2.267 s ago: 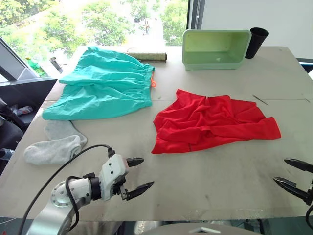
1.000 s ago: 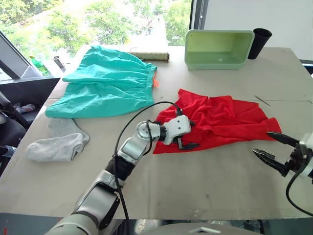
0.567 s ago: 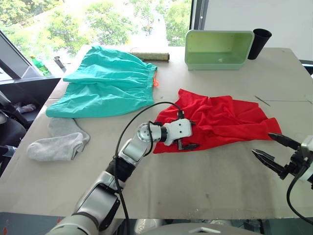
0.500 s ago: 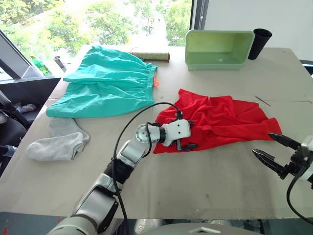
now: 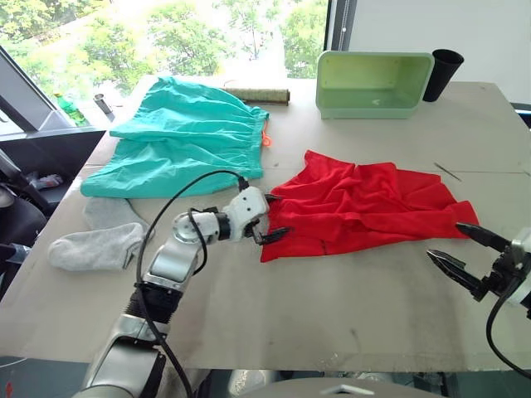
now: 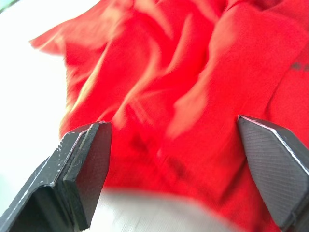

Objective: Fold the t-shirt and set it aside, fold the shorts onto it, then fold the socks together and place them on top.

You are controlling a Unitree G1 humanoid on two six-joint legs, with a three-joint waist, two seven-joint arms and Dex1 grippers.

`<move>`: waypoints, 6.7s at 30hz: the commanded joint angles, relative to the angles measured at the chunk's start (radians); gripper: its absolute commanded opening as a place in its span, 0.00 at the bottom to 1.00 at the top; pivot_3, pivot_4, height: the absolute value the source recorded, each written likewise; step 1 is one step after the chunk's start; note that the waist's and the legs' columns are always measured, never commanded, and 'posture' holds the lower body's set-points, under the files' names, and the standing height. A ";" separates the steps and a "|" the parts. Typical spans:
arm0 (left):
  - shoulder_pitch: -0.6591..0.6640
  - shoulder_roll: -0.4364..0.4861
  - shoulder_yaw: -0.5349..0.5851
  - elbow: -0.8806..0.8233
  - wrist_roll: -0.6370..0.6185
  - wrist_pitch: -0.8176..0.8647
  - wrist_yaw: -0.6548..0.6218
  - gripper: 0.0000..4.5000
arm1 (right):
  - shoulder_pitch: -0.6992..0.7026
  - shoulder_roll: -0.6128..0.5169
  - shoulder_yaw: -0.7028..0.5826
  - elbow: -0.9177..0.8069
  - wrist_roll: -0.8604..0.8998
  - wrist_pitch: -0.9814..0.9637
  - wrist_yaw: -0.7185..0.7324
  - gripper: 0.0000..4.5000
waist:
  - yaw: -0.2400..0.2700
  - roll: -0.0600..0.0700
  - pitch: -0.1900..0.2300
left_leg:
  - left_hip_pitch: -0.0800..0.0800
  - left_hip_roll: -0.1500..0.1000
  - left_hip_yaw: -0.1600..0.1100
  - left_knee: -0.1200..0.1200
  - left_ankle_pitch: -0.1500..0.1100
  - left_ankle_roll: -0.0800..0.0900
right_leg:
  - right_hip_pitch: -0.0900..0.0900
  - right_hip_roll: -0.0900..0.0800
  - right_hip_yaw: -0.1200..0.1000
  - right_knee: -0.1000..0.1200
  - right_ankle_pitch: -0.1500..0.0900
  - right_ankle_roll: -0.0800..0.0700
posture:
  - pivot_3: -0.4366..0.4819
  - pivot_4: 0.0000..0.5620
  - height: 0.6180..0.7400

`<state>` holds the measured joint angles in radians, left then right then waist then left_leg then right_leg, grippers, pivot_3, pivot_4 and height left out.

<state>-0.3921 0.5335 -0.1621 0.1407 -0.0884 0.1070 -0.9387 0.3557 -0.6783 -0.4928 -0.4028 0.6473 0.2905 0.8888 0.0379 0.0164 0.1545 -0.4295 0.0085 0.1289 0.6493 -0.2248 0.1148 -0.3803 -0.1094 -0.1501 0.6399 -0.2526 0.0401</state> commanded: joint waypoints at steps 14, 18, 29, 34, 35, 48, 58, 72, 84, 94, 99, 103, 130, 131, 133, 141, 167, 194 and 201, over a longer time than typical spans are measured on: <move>-0.139 0.080 -0.018 0.233 0.026 -0.251 -0.178 0.98 | -0.010 0.000 0.015 -0.151 0.126 0.076 0.017 1.00 | 0.000 -0.001 0.000 | 0.000 0.000 0.000 0.000 0.000 0.000 | 0.000 0.000 0.000 -0.001 0.001 -0.002 | 0.48 0.27 1.00; -0.188 0.048 -0.041 0.292 0.062 -0.318 -0.167 0.98 | -0.018 0.000 0.010 -0.137 0.118 0.069 0.022 1.00 | 0.002 -0.001 0.000 | -0.001 0.000 0.000 0.000 0.000 0.000 | 0.000 0.000 0.000 -0.001 0.001 -0.002 | 0.48 0.27 1.00; -0.235 0.009 -0.042 0.363 0.060 -0.415 -0.195 0.98 | 0.000 0.024 0.003 -0.147 0.117 0.058 0.016 1.00 | 0.000 -0.002 0.001 | -0.001 0.000 0.000 0.000 0.000 0.000 | 0.000 0.000 -0.001 0.000 0.001 -0.002 | 0.48 0.27 1.00; -0.240 -0.005 -0.050 0.361 0.046 -0.433 -0.238 0.62 | 0.008 0.028 -0.001 -0.147 0.116 0.050 0.020 1.00 | 0.000 -0.002 0.001 | -0.001 0.000 0.000 0.000 0.000 0.000 | 0.000 0.000 -0.001 0.000 0.001 -0.002 | 0.48 0.27 1.00; -0.239 -0.005 -0.050 0.360 0.045 -0.433 -0.247 0.50 | 0.010 0.029 -0.003 -0.145 0.116 0.048 0.022 1.00 | 0.000 -0.002 0.001 | -0.001 0.000 0.000 0.000 0.000 0.000 | 0.000 0.000 -0.001 -0.001 0.001 -0.002 | 0.48 0.27 1.00; -0.244 0.006 0.023 0.226 -0.117 -0.222 -0.330 0.01 | -0.002 0.021 0.023 -0.010 -0.111 0.017 -0.123 1.00 | -0.001 -0.003 0.001 | -0.001 0.000 0.000 0.000 0.000 0.000 | 0.000 0.000 -0.001 0.000 0.001 -0.002 | 0.48 0.27 1.00; -0.213 0.068 0.072 0.079 -0.179 -0.043 -0.319 0.01 | -0.175 -0.089 0.084 0.377 -0.419 -0.121 -0.217 1.00 | -0.022 -0.002 0.001 | 0.000 0.000 0.000 0.001 0.003 0.004 | 0.001 0.001 -0.001 0.001 0.000 0.001 | 0.48 0.27 1.00; -0.161 0.080 0.081 -0.008 -0.191 0.017 -0.275 0.00 | -0.329 -0.150 0.179 0.607 -0.507 -0.341 -0.128 0.52 | -0.023 -0.002 0.001 | 0.000 0.000 0.001 0.002 0.003 0.004 | 0.002 0.002 0.000 0.002 0.000 0.001 | 0.48 0.27 1.00; -0.205 0.090 0.116 0.065 -0.193 0.018 -0.250 0.00 | -0.202 -0.176 0.065 0.369 -0.336 -0.187 -0.029 0.01 | -0.023 -0.002 0.001 | 0.000 0.000 0.001 0.002 0.003 0.004 | 0.002 0.001 0.000 0.002 0.001 -0.002 | 0.48 0.27 1.00; -0.449 0.069 0.233 0.238 -0.305 0.232 -0.188 0.00 | -0.328 -0.304 -0.106 0.220 -0.009 0.294 -0.029 0.01 | -0.023 -0.003 0.002 | -0.001 0.000 0.000 0.002 0.002 0.003 | 0.002 0.001 0.000 0.002 0.001 -0.002 | 0.48 0.27 1.00; -0.559 0.046 0.236 0.345 -0.318 0.299 -0.190 0.00 | -0.565 -0.341 0.033 0.338 -0.071 0.308 -0.042 0.01 | -0.024 -0.006 0.003 | -0.001 0.000 0.000 0.003 0.003 0.004 | 0.002 0.001 -0.001 0.002 0.001 -0.002 | 0.48 0.27 1.00; -0.664 0.014 0.240 0.489 -0.302 0.293 -0.175 0.00 | -0.748 -0.321 0.159 0.450 -0.150 0.257 -0.046 0.01 | -0.024 -0.007 0.004 | -0.001 0.000 0.001 0.004 0.003 0.004 | 0.001 0.002 -0.001 0.003 0.001 -0.002 | 0.48 0.27 1.00; -1.417 0.041 0.553 1.128 -0.276 -0.101 0.196 0.00 | -1.639 -0.161 0.231 1.365 -0.413 -0.576 -0.214 0.01 | -0.052 -0.015 0.018 | -0.001 -0.003 0.008 -0.011 0.007 0.000 | -0.006 0.007 0.000 0.002 0.001 0.001 | 0.48 0.27 1.00; -1.388 0.050 0.534 1.115 -0.263 -0.063 0.147 0.00 | -1.583 -0.164 0.226 1.316 -0.388 -0.535 -0.167 0.01 | -0.052 -0.015 0.018 | -0.001 -0.003 0.009 -0.007 0.007 0.000 | -0.006 0.007 0.001 0.005 0.001 0.002 | 0.48 0.27 1.00; -1.330 0.065 0.494 1.082 -0.239 0.001 0.056 0.00 | -1.479 -0.172 0.214 1.210 -0.340 -0.446 -0.101 0.01 | -0.054 -0.015 0.018 | -0.001 -0.003 0.009 0.000 0.007 0.000 | -0.005 0.007 0.002 0.009 0.001 0.002 | 0.48 0.27 1.00; -0.400 0.333 0.323 -0.038 -0.501 0.874 -0.223 0.00 | -0.491 -0.186 0.058 0.336 -0.005 0.164 0.028 0.01 | -0.057 -0.011 0.014 | -0.003 0.000 0.003 -0.005 0.006 0.000 | -0.007 0.006 0.010 0.016 -0.001 -0.003 | 0.48 0.27 1.00; -0.006 0.531 0.301 -0.388 -0.819 1.105 -0.291 0.00 | 0.107 -0.164 -0.234 0.142 0.147 0.421 0.129 0.01 | -0.020 -0.009 0.009 | 0.013 0.000 0.000 -0.013 0.001 -0.012 | 0.002 0.002 0.010 0.001 -0.008 -0.007 | 0.48 0.27 1.00; 0.365 0.912 0.230 -0.545 -0.880 0.877 -0.676 0.00 | 0.461 -0.211 -0.144 -0.073 -0.007 0.317 0.398 0.01 | -0.023 -0.008 0.009 | 0.013 0.000 0.000 -0.014 -0.003 -0.007 | 0.002 0.001 0.012 -0.001 -0.009 -0.007 | 0.48 0.27 1.00; 0.571 0.983 0.285 -0.577 -0.888 0.733 -0.676 0.00 | 0.522 -0.227 -0.153 -0.051 -0.055 0.286 0.468 0.01 | -0.024 -0.007 0.010 | 0.013 -0.001 0.001 -0.019 0.000 -0.012 | 0.000 0.001 0.011 -0.005 -0.009 -0.007 | 0.48 0.27 1.00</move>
<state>0.1518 1.4718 0.0778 -0.4201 -0.9349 0.8844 -1.5979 0.8429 -0.8914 -0.6242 -0.4436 0.5922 0.5785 1.3105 0.0140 0.0094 0.1643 -0.4169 0.0080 0.1296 0.6291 -0.2253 0.1031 -0.3805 -0.1081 -0.1392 0.6349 -0.2619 0.0333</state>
